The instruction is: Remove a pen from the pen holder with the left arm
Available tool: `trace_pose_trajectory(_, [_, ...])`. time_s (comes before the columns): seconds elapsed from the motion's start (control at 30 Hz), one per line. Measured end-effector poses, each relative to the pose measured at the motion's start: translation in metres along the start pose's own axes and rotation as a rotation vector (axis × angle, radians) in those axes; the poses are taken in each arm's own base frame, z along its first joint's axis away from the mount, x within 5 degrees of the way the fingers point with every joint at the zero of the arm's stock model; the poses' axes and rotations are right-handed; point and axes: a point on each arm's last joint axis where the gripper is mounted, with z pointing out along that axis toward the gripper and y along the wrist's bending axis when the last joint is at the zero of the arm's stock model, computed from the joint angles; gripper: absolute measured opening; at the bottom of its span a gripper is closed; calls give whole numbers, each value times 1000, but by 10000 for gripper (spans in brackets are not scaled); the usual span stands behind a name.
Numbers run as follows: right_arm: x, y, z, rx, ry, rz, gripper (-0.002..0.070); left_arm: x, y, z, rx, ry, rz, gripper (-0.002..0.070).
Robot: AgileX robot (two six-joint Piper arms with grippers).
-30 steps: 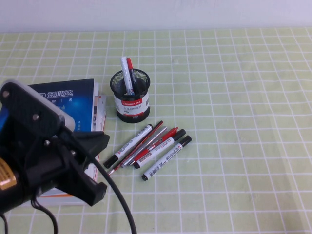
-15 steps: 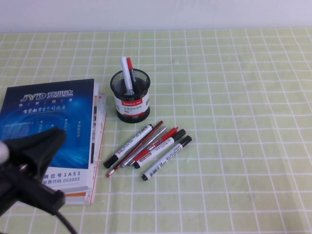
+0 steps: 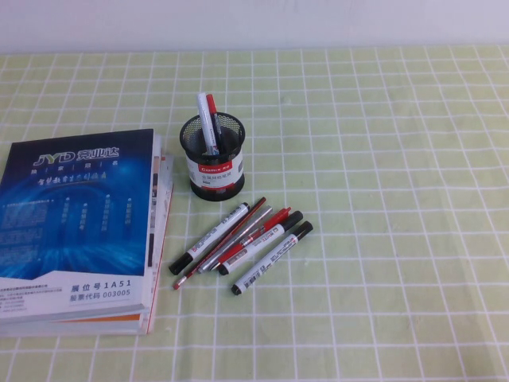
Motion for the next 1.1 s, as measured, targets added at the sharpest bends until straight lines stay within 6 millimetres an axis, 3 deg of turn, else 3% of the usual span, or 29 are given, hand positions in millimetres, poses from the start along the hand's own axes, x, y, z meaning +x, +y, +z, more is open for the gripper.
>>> trace_pose_trajectory(0.37, [0, 0, 0, 0, 0, 0, -12, 24, -3, -8, 11, 57, -6, -1])
trace_pose_trajectory(0.73, [0, 0, 0, 0, 0, 0, -12, 44, -5, -11, 16, 287, -14, -1])
trace_pose_trajectory(1.1, [0, 0, 0, 0, 0, 0, -12, 50, -5, -13, 26, 348, -11, -1])
